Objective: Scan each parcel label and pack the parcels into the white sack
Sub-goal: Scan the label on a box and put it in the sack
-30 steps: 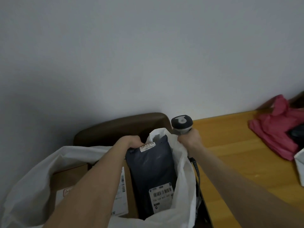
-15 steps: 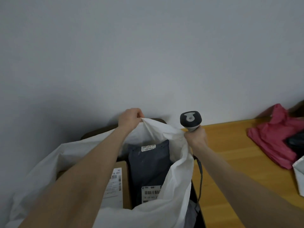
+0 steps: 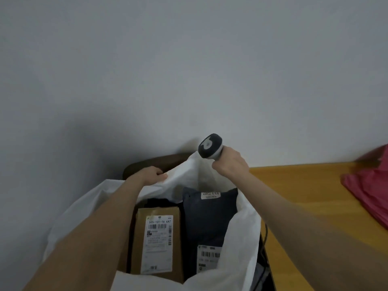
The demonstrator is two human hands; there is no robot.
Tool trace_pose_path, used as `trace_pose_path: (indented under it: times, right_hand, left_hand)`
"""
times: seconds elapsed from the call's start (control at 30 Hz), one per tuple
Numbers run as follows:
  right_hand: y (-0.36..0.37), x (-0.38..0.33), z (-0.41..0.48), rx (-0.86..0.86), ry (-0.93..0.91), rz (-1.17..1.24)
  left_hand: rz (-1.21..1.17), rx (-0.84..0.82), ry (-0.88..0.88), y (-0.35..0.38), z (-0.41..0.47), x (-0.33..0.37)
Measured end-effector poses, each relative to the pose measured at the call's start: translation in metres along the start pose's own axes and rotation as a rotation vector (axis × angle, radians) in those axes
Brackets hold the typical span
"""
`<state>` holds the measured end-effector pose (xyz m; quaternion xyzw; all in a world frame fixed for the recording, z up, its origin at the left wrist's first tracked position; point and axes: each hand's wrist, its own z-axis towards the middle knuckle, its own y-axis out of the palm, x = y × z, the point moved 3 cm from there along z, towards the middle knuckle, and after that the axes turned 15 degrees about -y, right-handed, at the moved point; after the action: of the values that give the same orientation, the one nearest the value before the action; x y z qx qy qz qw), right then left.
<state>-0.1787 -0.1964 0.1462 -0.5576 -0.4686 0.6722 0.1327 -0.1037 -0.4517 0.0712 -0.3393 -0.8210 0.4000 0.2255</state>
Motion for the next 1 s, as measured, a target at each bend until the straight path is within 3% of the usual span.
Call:
trace_pose_path:
  times: [0.17, 0.27, 0.33, 0.37, 0.43, 0.53, 0.6, 0.73, 0.83, 0.93, 1.0]
  right_hand:
    - [0.037, -0.023, 0.023, -0.131, -0.064, -0.029]
    - [0.049, -0.025, 0.030, -0.185, -0.059, -0.064]
    - [0.051, -0.025, 0.034, -0.147, -0.067, -0.072]
    - [0.052, -0.026, 0.036, -0.119, -0.069, -0.067]
    - [0.053, -0.033, 0.038, -0.090, -0.086, -0.044]
    - [0.056, -0.046, 0.040, -0.120, -0.101, -0.039]
    - [0.056, -0.051, 0.039, -0.148, -0.075, -0.047]
    - [0.050, -0.044, 0.031, -0.168, 0.022, -0.034]
    - [0.044, -0.040, 0.025, -0.161, 0.035, -0.066]
    - [0.036, -0.038, 0.018, -0.139, 0.035, -0.077]
    - [0.031, -0.038, 0.013, -0.135, 0.047, -0.061]
  left_hand:
    - [0.008, -0.075, 0.032, 0.016, 0.002, -0.013]
    - [-0.109, 0.190, 0.078, -0.001, 0.000, -0.010]
    - [-0.288, 0.413, 0.110, -0.030, -0.005, -0.009]
    - [-0.357, 0.440, 0.135, -0.043, -0.007, -0.010]
    - [-0.510, 0.326, 0.208, -0.054, -0.011, -0.016]
    - [-0.680, -0.023, 0.249, -0.039, -0.022, -0.029]
    - [-0.601, -0.085, 0.138, -0.026, -0.018, -0.046]
    - [0.018, 0.000, -0.109, -0.014, -0.001, -0.084]
    - [0.303, -0.049, -0.184, -0.007, -0.002, -0.094]
    - [0.346, -0.058, -0.145, -0.002, -0.006, -0.091]
    - [0.180, 0.139, -0.141, -0.013, -0.010, -0.085]
